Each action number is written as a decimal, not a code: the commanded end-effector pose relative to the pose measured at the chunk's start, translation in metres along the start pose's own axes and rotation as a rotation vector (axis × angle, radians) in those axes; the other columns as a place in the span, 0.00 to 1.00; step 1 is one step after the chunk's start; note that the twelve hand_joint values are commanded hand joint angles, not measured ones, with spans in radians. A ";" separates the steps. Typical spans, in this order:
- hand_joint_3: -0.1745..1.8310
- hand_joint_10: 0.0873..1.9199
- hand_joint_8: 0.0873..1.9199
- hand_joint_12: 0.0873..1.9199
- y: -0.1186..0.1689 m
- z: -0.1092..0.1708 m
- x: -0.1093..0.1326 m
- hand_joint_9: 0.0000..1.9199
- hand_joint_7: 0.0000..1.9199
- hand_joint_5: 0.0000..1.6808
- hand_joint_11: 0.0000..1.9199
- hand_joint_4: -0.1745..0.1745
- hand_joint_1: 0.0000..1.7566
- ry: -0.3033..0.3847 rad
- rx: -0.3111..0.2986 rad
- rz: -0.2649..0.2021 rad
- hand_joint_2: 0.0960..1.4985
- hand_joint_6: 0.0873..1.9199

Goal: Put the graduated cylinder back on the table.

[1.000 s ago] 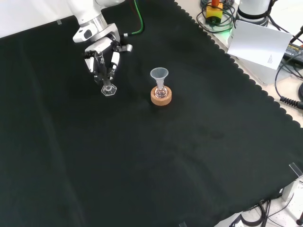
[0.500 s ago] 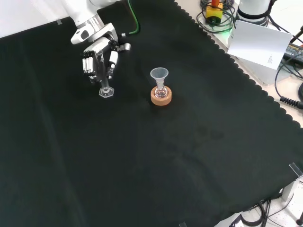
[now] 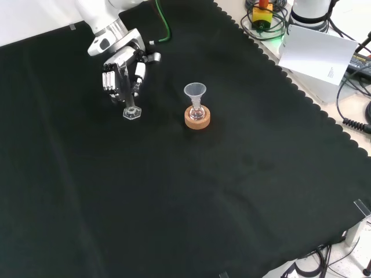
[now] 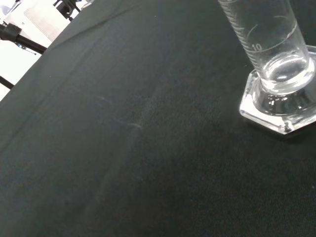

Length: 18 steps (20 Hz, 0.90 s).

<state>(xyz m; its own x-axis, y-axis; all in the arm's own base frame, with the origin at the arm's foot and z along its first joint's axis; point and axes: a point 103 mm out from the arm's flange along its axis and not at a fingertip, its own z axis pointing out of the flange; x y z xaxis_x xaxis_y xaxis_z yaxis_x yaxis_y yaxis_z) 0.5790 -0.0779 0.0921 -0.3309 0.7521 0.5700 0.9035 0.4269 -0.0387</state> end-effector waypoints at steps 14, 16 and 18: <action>0.00 0.00 0.28 0.65 -0.010 -0.037 0.020 0.48 0.25 0.28 0.26 0.40 0.44 -0.085 0.025 0.067 0.62 0.23; 0.00 0.00 0.30 0.67 -0.018 -0.048 0.024 0.43 0.20 0.26 0.21 0.40 0.43 -0.093 0.007 0.074 0.61 0.18; 0.00 0.00 0.31 0.69 -0.029 -0.062 0.029 0.40 0.16 0.24 0.18 0.40 0.41 -0.109 -0.016 0.070 0.60 0.14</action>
<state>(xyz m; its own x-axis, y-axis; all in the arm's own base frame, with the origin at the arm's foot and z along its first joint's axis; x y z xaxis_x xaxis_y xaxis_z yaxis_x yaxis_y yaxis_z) 0.5750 -0.0841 0.1288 -0.2926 0.8117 0.5055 0.9171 0.3880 -0.0921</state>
